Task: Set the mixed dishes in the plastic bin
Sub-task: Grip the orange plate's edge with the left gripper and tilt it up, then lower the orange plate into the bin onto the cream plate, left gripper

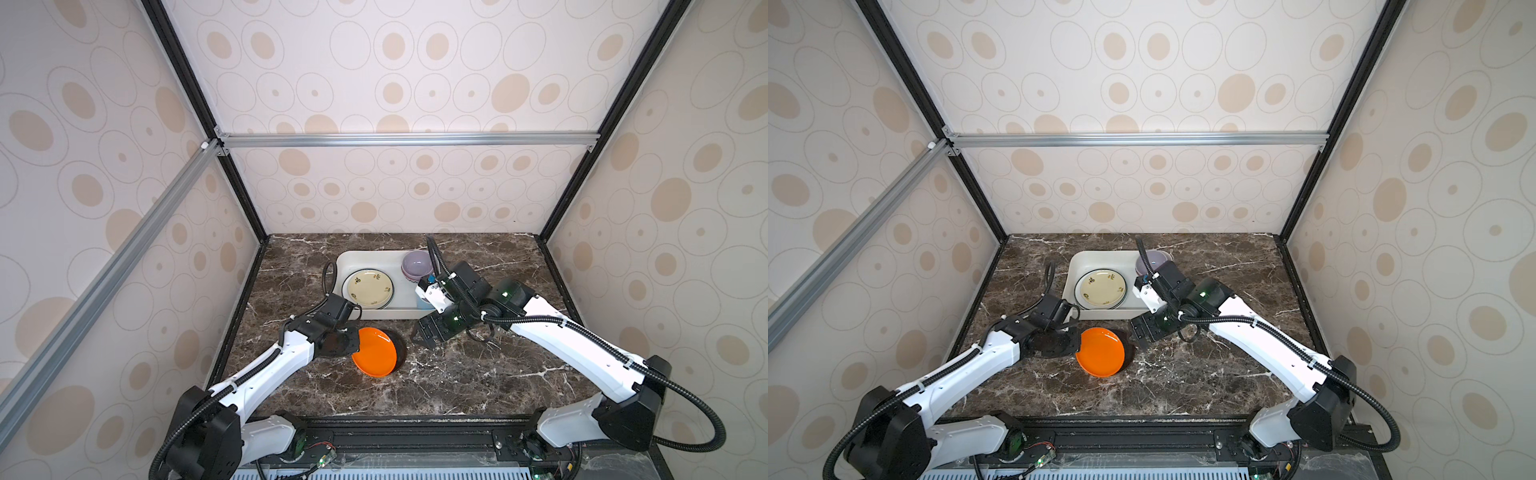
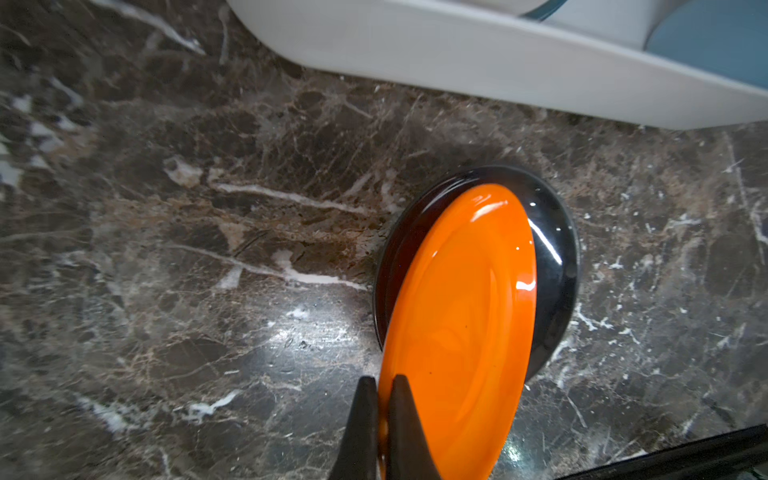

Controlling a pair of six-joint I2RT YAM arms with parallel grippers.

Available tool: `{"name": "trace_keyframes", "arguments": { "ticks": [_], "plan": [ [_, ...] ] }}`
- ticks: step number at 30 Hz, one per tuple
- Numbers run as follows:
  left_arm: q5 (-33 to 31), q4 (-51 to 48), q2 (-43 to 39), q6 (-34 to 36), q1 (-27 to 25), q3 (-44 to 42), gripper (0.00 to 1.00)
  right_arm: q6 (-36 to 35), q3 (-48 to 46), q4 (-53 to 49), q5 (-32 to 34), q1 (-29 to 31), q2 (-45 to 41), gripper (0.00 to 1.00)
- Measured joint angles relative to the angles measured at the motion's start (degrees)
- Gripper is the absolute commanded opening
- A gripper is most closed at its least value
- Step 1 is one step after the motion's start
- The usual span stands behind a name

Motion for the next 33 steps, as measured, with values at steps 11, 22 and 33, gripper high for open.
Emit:
{"name": "trace_keyframes", "arguments": {
  "ticks": [11, 22, 33],
  "plan": [
    [-0.44, -7.69, 0.87, 2.97, 1.40, 20.06, 0.00, -1.55, 7.72, -0.66, -1.16, -0.31, 4.48, 1.00],
    [2.49, -4.15, 15.17, 8.90, 13.57, 28.35, 0.00, -2.62, 14.01, -1.66, -1.97, -2.73, 7.39, 1.00],
    [6.58, 1.77, 32.83, 12.55, 17.49, 34.62, 0.00, -3.13, 16.02, -3.61, -2.08, -7.91, 9.90, 1.00]
  ]
}}
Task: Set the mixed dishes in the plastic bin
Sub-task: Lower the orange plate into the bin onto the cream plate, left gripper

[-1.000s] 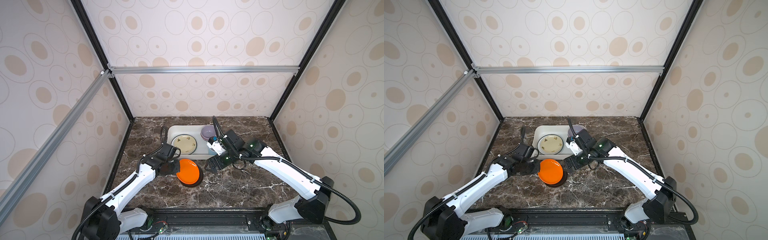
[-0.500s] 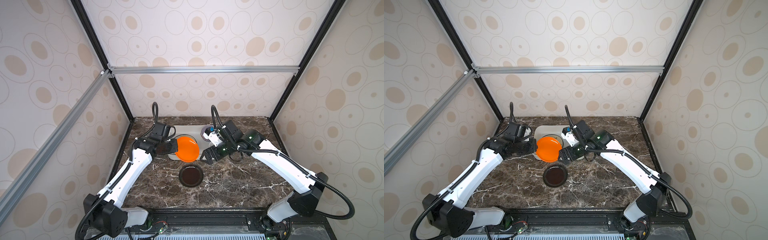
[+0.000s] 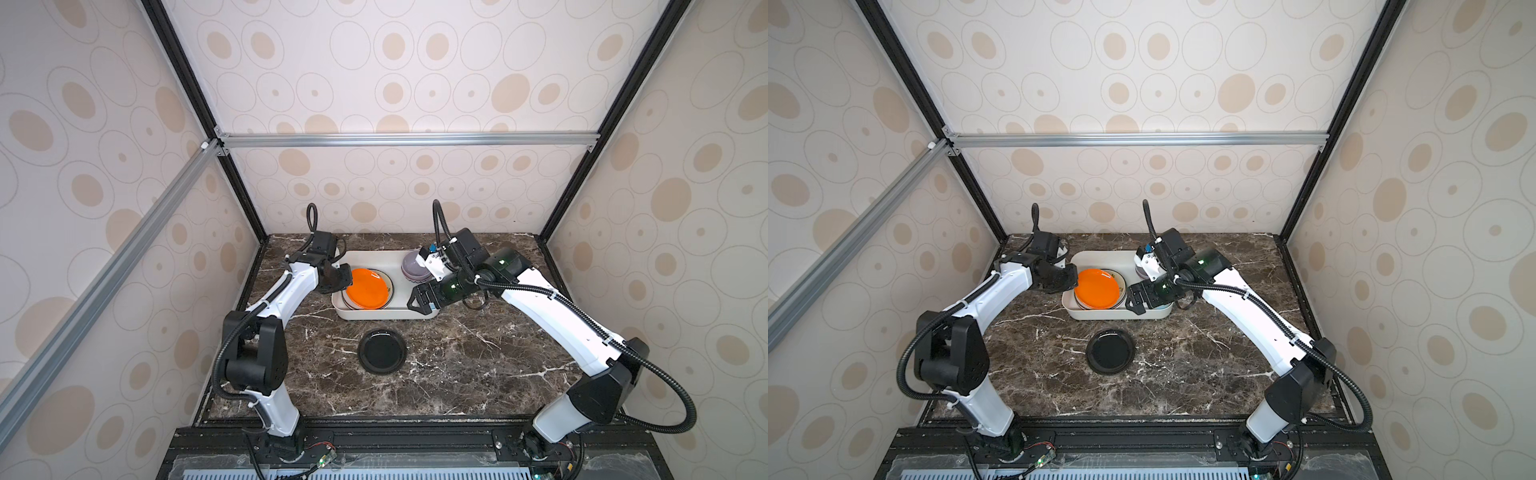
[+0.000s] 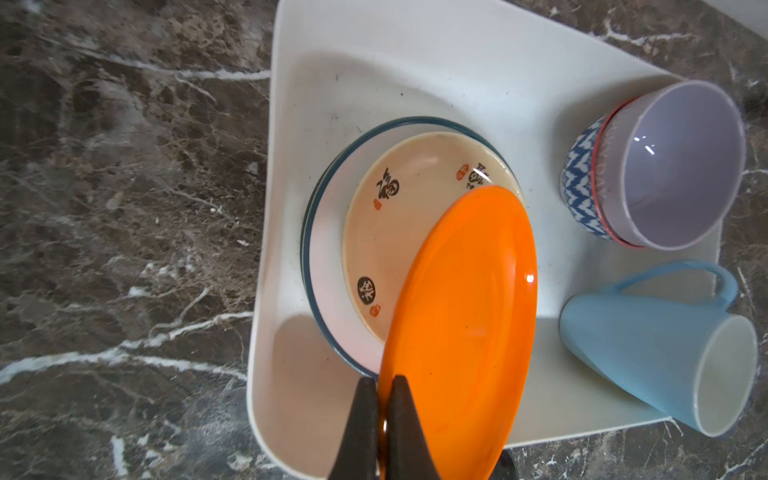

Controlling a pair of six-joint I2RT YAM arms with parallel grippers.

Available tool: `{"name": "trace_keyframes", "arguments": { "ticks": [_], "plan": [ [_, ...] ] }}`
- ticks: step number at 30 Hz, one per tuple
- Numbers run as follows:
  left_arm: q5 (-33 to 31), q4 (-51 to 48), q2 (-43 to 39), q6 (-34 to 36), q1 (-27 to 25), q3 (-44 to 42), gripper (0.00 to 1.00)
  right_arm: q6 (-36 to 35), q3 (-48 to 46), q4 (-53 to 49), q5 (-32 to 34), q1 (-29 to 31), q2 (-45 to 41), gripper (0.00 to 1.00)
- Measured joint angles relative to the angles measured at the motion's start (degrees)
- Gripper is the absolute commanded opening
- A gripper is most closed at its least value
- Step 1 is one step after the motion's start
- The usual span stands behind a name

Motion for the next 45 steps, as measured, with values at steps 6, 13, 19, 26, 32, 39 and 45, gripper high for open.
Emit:
{"name": "trace_keyframes", "arguments": {
  "ticks": [6, 13, 19, 26, 32, 39, 45],
  "plan": [
    [2.01, 0.52, 9.77, 1.51, 0.79, 9.01, 0.00, -0.70, 5.97, -1.31, 0.04, -2.34, 4.57, 1.00],
    [3.39, 0.13, 15.28, 3.21, 1.77, 14.51, 0.00, -1.38, 11.08, -3.19, 0.00, -4.13, 9.01, 1.00],
    [4.55, -0.48, 15.13, 3.72, 1.90, 13.57, 0.00, -1.33, 12.50, -4.15, -0.22, -4.94, 10.29, 1.00],
    [5.27, -0.13, 12.31, 3.93, 1.97, 7.96, 0.22, -1.33, 12.79, -4.26, -1.77, -4.94, 11.58, 1.00],
    [4.63, -0.61, 10.10, 4.70, 1.97, 5.40, 0.49, -1.31, 12.76, -4.28, -2.93, -4.96, 11.61, 1.00],
    [4.42, -0.66, 4.07, 4.66, 1.97, 3.50, 0.40, -0.72, 8.87, -3.78, -3.41, -4.96, 9.18, 1.00],
    [4.44, 0.50, -4.74, 3.69, 1.92, -3.54, 0.18, 0.17, 3.98, -2.78, -3.43, -4.59, 4.24, 1.00]
  ]
}}
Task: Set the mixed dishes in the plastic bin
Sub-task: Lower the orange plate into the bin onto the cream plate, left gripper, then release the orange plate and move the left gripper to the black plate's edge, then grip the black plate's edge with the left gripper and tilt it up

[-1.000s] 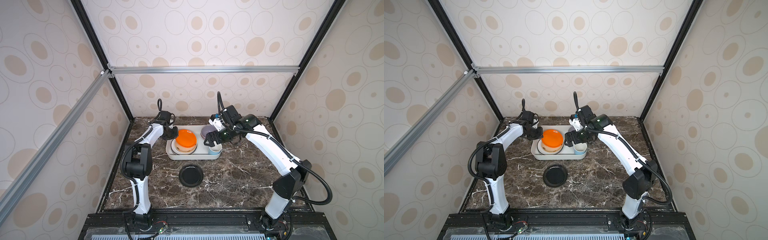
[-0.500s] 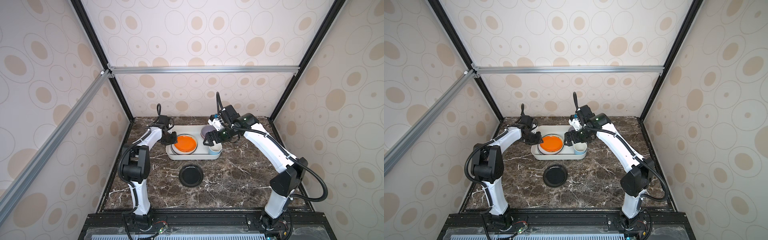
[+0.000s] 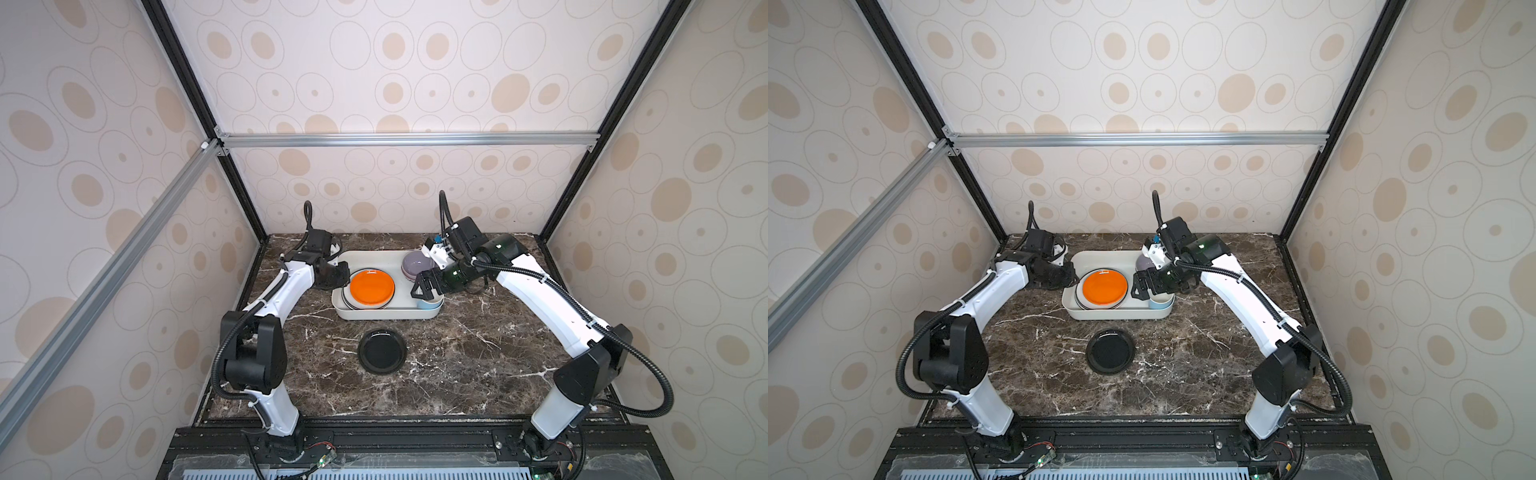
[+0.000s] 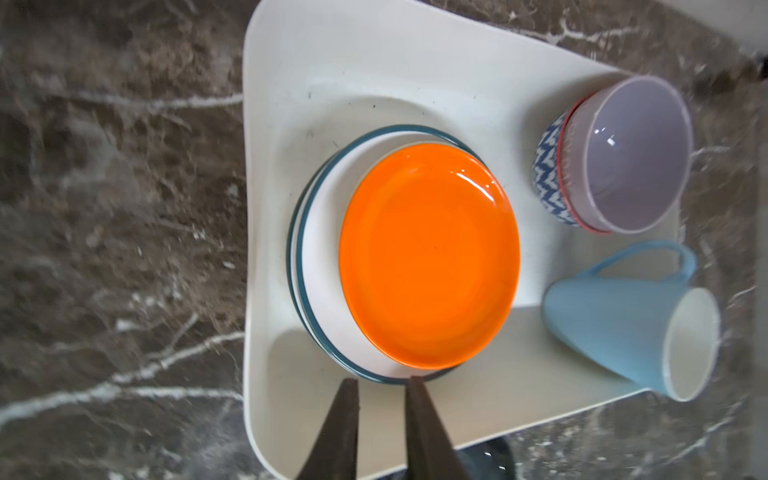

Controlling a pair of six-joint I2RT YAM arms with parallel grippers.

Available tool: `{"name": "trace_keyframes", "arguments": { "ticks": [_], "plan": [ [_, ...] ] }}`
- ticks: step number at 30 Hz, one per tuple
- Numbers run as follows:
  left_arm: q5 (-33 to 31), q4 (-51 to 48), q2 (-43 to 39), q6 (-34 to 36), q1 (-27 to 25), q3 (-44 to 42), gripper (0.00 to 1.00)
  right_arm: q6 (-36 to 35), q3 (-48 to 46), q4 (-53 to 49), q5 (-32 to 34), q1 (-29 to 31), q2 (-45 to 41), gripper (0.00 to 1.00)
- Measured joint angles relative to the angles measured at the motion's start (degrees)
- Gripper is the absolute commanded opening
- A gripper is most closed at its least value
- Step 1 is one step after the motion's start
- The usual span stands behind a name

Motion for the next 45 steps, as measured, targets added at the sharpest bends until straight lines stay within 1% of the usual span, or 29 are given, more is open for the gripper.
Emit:
{"name": "trace_keyframes", "arguments": {
  "ticks": [5, 7, 9, 10, 13, 17, 20, 23, 27, 31, 36, 41, 45],
  "plan": [
    [0.07, 0.61, -9.55, -2.08, -0.66, -11.04, 0.33, 0.46, -4.31, 0.76, 0.04, 2.23, -4.31, 1.00],
    [0.13, 0.81, -14.08, -3.34, -1.31, -15.72, 0.43, 0.68, -6.29, 1.14, 0.00, 3.50, -5.77, 1.00],
    [0.59, 1.36, -19.96, -5.05, -2.60, -21.59, 0.54, 1.01, -8.59, 1.55, 0.02, 4.72, -7.21, 1.00],
    [0.74, 1.64, -22.21, -5.73, -3.32, -23.91, 0.57, 1.14, -9.57, 1.75, -0.04, 5.16, -7.82, 1.00],
    [1.11, 2.58, -30.12, -9.57, -7.69, -32.79, 0.60, 1.68, -12.24, 2.14, -0.07, 6.58, -9.51, 1.00],
    [0.55, 3.72, -38.21, -17.11, -15.93, -43.01, 0.60, 2.47, -15.89, 2.60, 0.17, 8.61, -12.20, 1.00],
    [-0.87, 4.55, -42.29, -21.99, -20.28, -47.47, 0.60, 3.26, -18.99, 3.32, 0.37, 10.67, -14.47, 1.00],
    [-2.36, 5.60, -45.24, -25.83, -22.36, -50.18, 0.59, 4.24, -21.51, 3.76, 0.52, 12.44, -16.72, 1.00],
    [-3.74, 7.87, -46.07, -28.81, -23.34, -52.48, 0.59, 5.66, -24.33, 3.98, 1.16, 13.42, -20.44, 1.00],
    [-4.55, 10.56, -44.48, -30.12, -23.58, -53.68, 0.58, 7.06, -26.38, 3.98, 2.47, 13.51, -24.74, 1.00],
    [-4.81, 14.93, -38.60, -30.23, -23.69, -53.44, 0.54, 7.78, -27.30, 3.80, 4.04, 13.57, -27.78, 1.00],
    [-5.60, 16.81, -31.98, -29.14, -23.78, -51.01, 0.52, 7.63, -26.16, 3.23, 5.25, 13.57, -27.21, 1.00],
    [-5.92, 18.47, -29.24, -28.46, -23.78, -49.86, 0.52, 7.37, -25.64, 3.23, 5.86, 13.60, -27.10, 1.00]
  ]
}}
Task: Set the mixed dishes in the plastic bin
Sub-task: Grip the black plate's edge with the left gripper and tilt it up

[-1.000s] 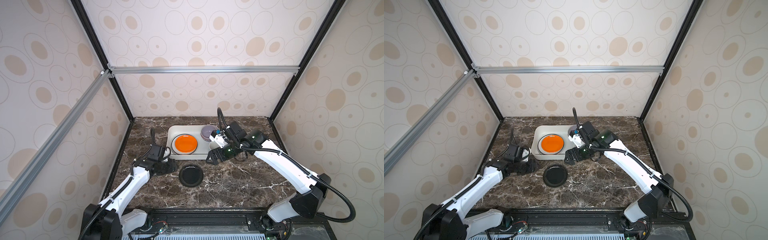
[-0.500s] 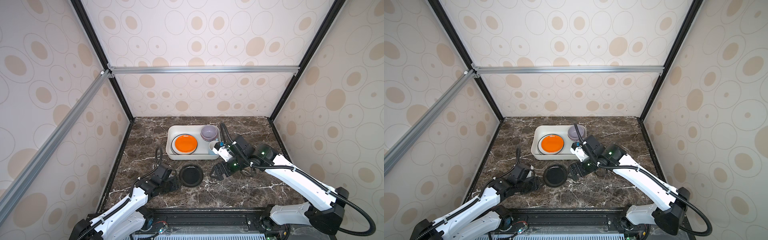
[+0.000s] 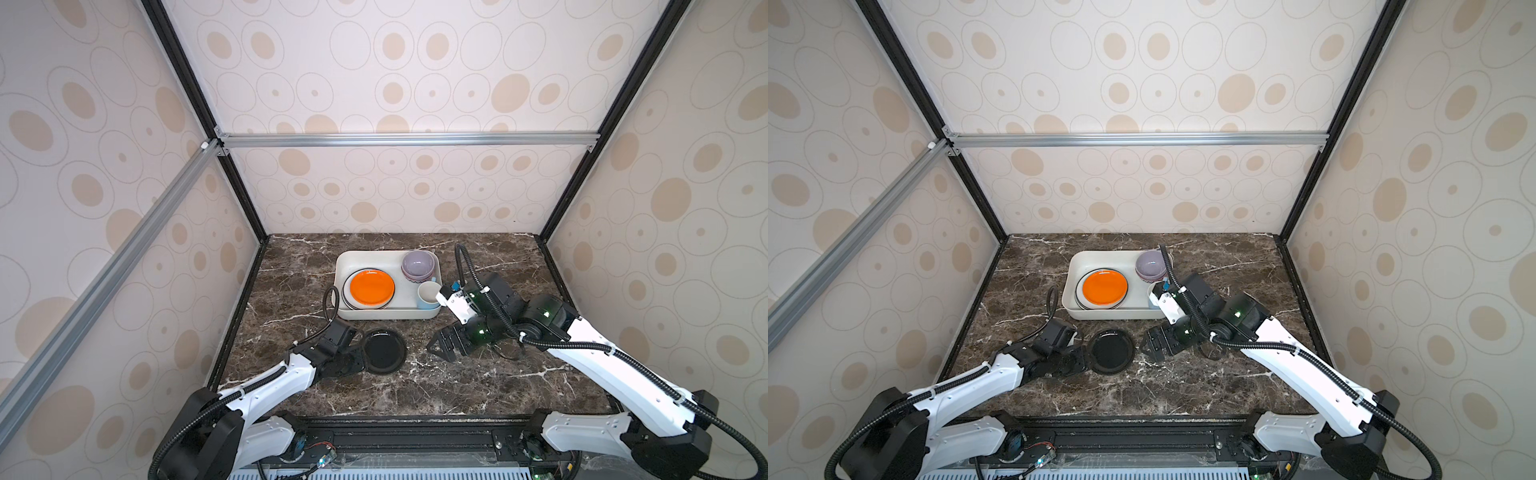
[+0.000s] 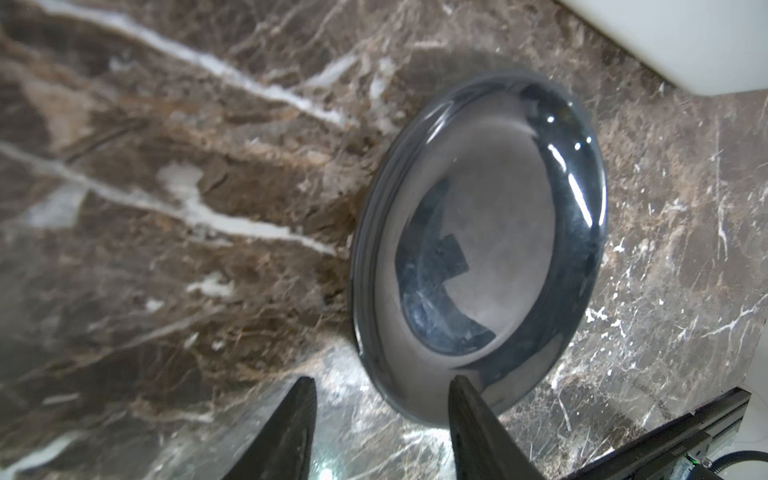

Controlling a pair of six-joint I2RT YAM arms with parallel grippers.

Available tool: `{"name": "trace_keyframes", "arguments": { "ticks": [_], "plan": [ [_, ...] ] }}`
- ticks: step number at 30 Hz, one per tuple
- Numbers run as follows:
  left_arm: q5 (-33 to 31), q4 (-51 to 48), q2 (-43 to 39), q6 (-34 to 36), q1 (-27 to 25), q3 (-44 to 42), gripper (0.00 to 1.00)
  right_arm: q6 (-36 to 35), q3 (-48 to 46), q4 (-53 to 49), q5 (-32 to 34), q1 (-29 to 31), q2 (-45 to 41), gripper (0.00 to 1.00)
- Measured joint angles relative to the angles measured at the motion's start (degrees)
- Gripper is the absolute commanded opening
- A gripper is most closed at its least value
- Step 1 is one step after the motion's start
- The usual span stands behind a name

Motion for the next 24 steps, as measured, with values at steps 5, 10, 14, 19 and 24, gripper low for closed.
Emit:
{"name": "trace_keyframes", "arguments": {
  "ticks": [5, 10, 14, 19, 24],
  "plan": [
    [-0.13, 1.92, 3.69, 0.94, 0.00, 0.68, 0.51, -0.57, 0.46, -0.17, 0.70, -0.04, 1.25, 1.00],
    [-0.07, 3.67, 7.54, 1.99, 0.02, 2.21, 0.45, -0.74, 0.50, 0.13, -0.09, -1.25, 2.29, 1.00],
    [0.31, 5.79, 9.62, 2.95, 0.20, 2.62, 0.23, -0.79, 0.59, 0.17, -1.20, -3.34, 2.95, 1.00],
    [2.67, 8.94, 11.52, 3.43, 1.18, 3.26, 0.00, -1.27, 2.56, -0.17, -2.51, -5.77, 4.70, 1.00],
    [3.98, 7.58, 12.50, 5.18, 1.64, 6.78, 0.00, -2.51, 6.38, -0.37, -3.34, -7.37, 7.96, 1.00]
  ]
}}
